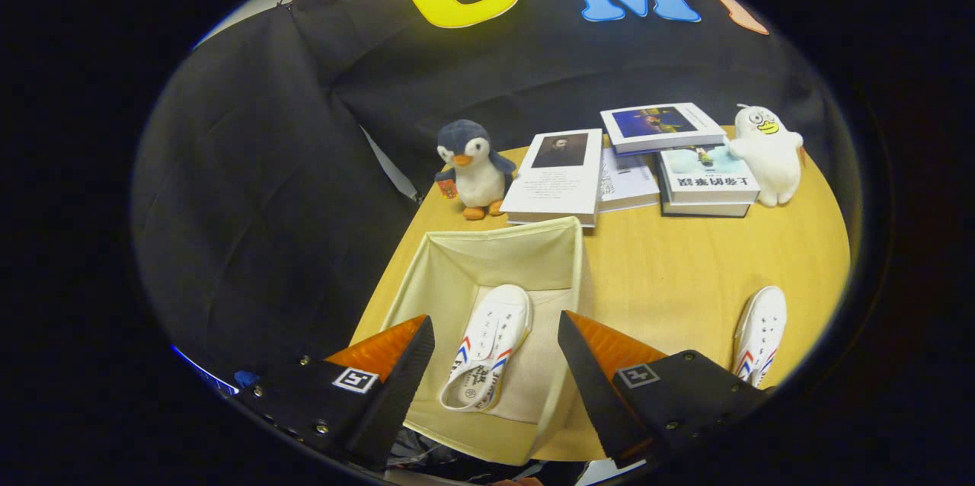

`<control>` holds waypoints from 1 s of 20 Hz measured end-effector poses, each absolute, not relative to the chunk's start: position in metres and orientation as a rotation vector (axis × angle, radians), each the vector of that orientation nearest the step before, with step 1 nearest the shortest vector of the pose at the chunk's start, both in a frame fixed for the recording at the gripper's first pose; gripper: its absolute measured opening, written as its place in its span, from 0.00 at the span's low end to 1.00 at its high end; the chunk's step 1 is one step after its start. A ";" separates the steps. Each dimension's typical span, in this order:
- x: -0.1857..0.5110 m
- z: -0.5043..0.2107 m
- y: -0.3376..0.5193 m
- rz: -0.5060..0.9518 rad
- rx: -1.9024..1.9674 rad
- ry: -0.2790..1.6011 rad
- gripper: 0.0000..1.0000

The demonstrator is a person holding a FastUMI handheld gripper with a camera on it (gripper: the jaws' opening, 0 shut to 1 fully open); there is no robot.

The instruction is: Open the storage box then place both shoes into the box .Put the left shoe in first, then the right shoe, with the right side of both shoes facing outward in a uniform manner.

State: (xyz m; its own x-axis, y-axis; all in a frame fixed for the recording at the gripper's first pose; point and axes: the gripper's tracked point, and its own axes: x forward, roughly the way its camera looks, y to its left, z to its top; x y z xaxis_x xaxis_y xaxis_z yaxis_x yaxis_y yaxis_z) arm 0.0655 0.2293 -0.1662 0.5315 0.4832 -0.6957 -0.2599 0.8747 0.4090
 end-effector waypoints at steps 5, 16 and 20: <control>0.072 -0.167 0.166 0.348 0.319 0.884 0.98; 0.069 -0.204 0.016 0.148 0.265 0.902 0.98; 0.059 -0.231 -0.018 0.106 0.200 0.953 0.98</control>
